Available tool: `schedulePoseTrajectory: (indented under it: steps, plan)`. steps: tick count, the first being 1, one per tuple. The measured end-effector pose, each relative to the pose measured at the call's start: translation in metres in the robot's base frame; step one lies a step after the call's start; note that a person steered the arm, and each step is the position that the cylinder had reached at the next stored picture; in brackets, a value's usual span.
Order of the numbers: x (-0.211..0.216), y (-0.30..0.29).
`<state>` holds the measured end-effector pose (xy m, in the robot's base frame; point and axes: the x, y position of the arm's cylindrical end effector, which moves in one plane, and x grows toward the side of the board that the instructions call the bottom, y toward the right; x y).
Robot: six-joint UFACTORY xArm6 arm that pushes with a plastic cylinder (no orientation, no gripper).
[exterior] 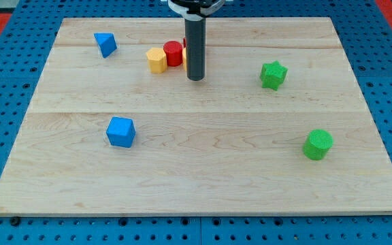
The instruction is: Push blue triangle above blue cube
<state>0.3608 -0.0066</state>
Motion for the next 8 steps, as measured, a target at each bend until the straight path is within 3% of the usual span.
schedulePoseTrajectory:
  steps: [2, 4, 6, 8]
  plan:
    - [0.027, -0.085]
    - [0.025, -0.154]
    - [-0.017, -0.211]
    - [-0.099, -0.211]
